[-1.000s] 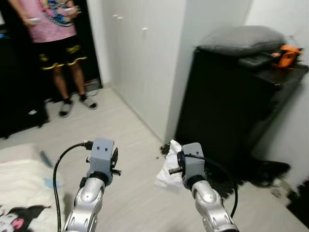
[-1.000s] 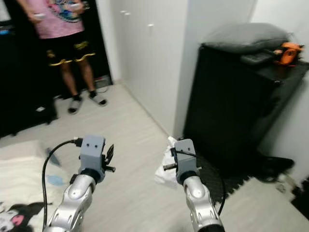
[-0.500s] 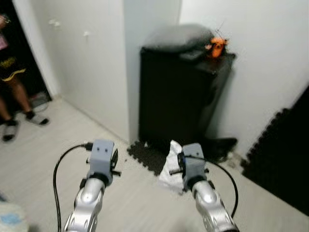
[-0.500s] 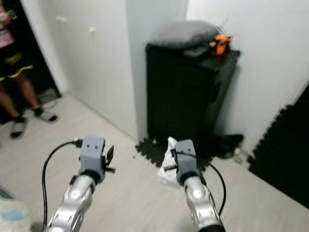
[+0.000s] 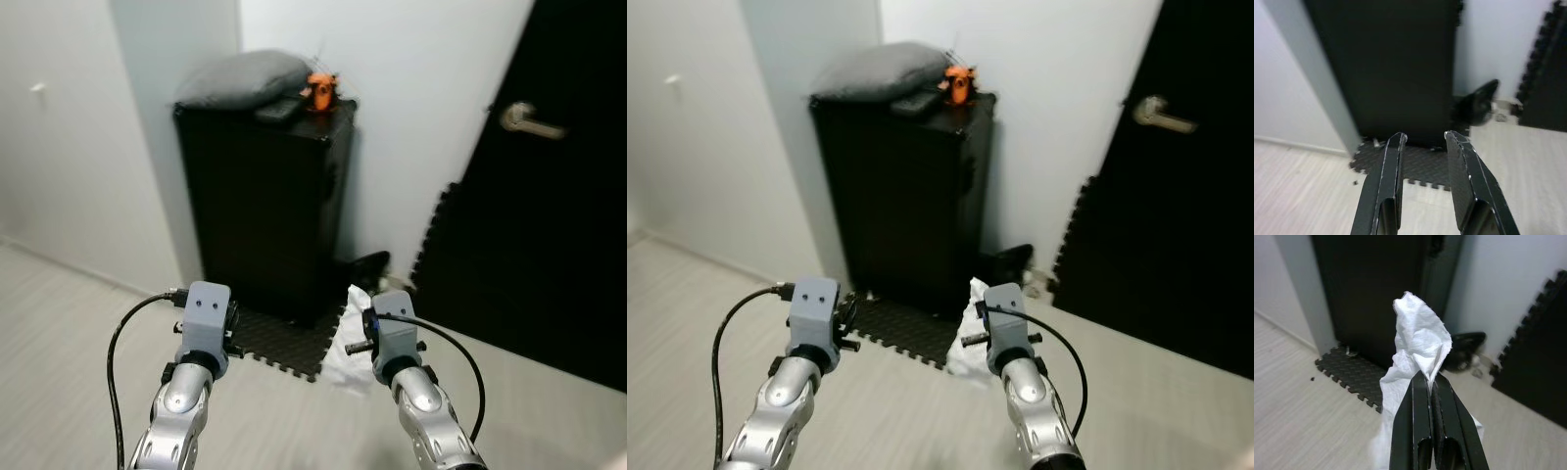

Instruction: Clean up the room

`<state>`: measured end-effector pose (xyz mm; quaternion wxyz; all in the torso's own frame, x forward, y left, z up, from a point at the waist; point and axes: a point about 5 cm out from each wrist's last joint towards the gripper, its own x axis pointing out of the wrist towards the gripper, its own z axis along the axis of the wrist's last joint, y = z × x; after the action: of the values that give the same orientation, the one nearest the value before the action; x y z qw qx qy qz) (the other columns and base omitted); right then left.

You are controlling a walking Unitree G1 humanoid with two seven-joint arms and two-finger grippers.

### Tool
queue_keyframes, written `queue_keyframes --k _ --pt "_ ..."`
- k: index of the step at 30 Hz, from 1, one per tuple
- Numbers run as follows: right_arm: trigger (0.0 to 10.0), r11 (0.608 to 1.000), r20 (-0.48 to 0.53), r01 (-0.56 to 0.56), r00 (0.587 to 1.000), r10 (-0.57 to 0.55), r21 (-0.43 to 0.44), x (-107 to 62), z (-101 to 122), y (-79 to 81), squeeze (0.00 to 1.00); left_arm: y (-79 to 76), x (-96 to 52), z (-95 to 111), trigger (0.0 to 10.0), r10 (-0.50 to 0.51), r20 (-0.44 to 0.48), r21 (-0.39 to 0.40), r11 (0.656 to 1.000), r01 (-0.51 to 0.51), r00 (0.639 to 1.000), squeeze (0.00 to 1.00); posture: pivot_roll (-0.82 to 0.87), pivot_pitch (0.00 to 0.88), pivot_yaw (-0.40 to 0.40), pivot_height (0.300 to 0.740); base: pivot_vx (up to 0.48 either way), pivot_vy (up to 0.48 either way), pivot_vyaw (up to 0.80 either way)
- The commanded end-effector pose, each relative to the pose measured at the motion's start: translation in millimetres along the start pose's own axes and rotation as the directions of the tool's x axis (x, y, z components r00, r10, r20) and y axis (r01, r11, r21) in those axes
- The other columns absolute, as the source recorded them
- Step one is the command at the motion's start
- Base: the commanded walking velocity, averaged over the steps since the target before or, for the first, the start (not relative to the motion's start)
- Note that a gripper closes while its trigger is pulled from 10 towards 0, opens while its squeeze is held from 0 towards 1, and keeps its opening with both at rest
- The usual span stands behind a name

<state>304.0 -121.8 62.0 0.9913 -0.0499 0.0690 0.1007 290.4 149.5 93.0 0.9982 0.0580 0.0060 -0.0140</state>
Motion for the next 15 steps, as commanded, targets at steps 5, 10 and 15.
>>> queue_keyframes --k 5,10,15 --pt "10.0 1.0 -0.028 0.023 0.999 -0.023 0.016 -1.4 -6.3 -2.7 0.0 0.2 -1.5 -6.4 10.0 0.015 -0.019 0.006 1.0 -0.014 1.0 0.0 0.02 0.064 -0.005 0.74 0.0 0.0 -0.8" --pt "10.0 0.999 -0.03 0.032 0.999 -0.032 0.016 -1.8 -6.9 -5.7 0.0 -1.3 -1.6 -8.3 10.0 0.008 -0.034 -0.007 1.0 -0.008 0.999 0.0 0.01 0.064 -0.003 0.74 0.0 0.0 -0.8" --pt "10.0 0.999 -0.03 0.04 0.999 -0.04 0.019 -2.2 -6.9 -7.4 0.0 -3.4 -0.8 -6.9 10.0 -0.003 -0.024 -0.017 1.0 0.002 1.0 0.0 0.01 0.064 -0.001 0.74 0.0 0.0 -0.8"
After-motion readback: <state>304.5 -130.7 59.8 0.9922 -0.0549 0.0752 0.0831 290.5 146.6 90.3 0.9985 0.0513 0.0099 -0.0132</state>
